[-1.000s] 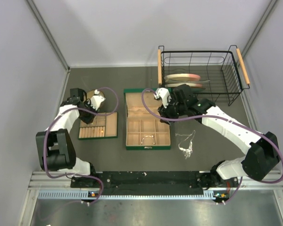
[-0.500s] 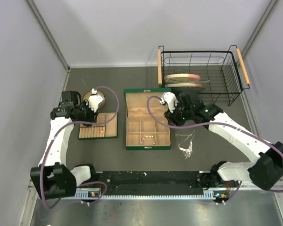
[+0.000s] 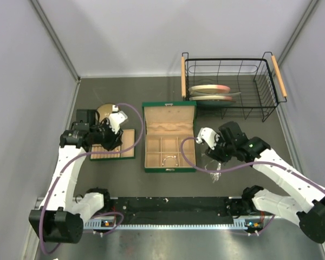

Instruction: Organize the mixed jewelry

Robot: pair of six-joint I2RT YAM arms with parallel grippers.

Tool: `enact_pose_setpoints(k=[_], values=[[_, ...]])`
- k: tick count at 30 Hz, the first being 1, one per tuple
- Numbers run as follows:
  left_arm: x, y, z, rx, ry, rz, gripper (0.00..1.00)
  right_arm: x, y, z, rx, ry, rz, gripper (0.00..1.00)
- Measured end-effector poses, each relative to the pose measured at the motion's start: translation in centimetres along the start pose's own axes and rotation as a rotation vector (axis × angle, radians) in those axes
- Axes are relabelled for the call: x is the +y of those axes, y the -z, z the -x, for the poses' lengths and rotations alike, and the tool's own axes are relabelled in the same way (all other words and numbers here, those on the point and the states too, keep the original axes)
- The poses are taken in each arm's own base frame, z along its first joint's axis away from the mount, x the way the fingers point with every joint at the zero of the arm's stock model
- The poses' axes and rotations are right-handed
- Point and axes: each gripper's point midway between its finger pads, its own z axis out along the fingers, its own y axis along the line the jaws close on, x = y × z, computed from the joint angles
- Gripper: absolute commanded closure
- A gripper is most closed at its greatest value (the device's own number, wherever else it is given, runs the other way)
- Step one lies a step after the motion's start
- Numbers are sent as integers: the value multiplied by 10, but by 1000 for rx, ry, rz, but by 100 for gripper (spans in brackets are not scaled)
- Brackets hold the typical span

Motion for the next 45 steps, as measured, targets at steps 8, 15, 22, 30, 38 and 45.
enact_pose_setpoints(k=[8, 15, 22, 30, 38, 45], values=[[-27, -17, 6, 27, -13, -83, 62, -8, -7, -48, 108, -42, 29, 48], [-30, -31, 10, 42, -8, -90, 62, -1, -30, -71, 177, -152, 140, 39], [-26, -41, 11, 56, 1, -84, 63, 12, -46, -76, 201, -222, 214, 39], [-23, -43, 11, 61, -3, -69, 64, 19, -57, -78, 223, -302, 241, 42], [-21, -44, 8, 74, -4, -52, 64, 19, -65, -80, 244, -347, 239, 44], [-19, -44, 8, 71, -7, -42, 65, 17, -66, -81, 250, -367, 220, 49]])
